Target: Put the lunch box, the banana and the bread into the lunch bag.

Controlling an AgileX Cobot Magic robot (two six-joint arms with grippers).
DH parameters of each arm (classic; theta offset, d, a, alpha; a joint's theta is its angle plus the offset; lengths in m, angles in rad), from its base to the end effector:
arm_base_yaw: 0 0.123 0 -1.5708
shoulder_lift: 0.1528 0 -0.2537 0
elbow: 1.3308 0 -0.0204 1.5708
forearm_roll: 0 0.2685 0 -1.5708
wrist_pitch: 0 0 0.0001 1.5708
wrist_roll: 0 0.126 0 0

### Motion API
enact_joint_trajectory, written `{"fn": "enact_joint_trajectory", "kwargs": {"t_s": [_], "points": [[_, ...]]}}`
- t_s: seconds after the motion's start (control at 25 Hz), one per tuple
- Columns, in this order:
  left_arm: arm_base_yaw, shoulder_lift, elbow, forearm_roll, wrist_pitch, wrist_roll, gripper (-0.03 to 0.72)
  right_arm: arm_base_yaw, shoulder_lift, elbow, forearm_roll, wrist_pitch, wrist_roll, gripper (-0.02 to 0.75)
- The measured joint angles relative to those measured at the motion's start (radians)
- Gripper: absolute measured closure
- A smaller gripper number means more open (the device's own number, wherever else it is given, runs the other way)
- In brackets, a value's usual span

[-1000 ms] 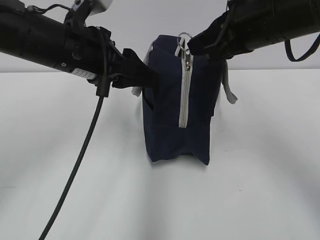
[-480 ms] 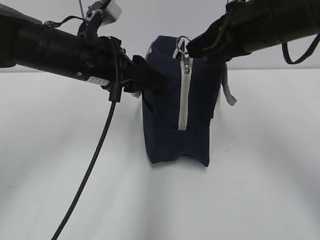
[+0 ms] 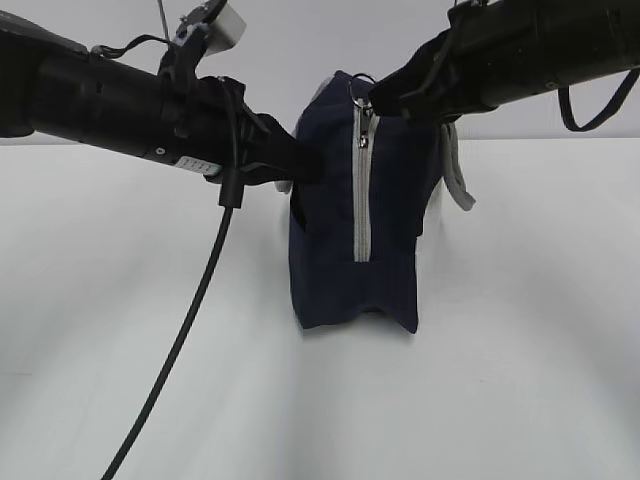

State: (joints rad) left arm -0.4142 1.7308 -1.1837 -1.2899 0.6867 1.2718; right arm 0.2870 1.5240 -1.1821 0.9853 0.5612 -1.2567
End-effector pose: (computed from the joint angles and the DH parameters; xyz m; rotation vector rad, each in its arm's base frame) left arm 0.3400 -0.2334 0.2004 0.8666 2.0714 -0.9277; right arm 0.3540 0.1628 0.2646 -0.9111 1.9202 0.4574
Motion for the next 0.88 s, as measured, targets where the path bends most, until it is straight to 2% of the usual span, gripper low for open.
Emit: {"fn": "enact_joint_trajectory", "kwargs": {"t_s": [0.64, 0.88], "points": [[0.000, 0.000, 0.000, 0.016, 0.040, 0.000, 0.685, 0.000, 0.005, -0.104, 0.067, 0.037, 0.000, 0.738], [0.000, 0.000, 0.000, 0.016, 0.044, 0.001, 0.685, 0.000, 0.005, -0.106, -0.035, 0.080, 0.000, 0.738]]}}
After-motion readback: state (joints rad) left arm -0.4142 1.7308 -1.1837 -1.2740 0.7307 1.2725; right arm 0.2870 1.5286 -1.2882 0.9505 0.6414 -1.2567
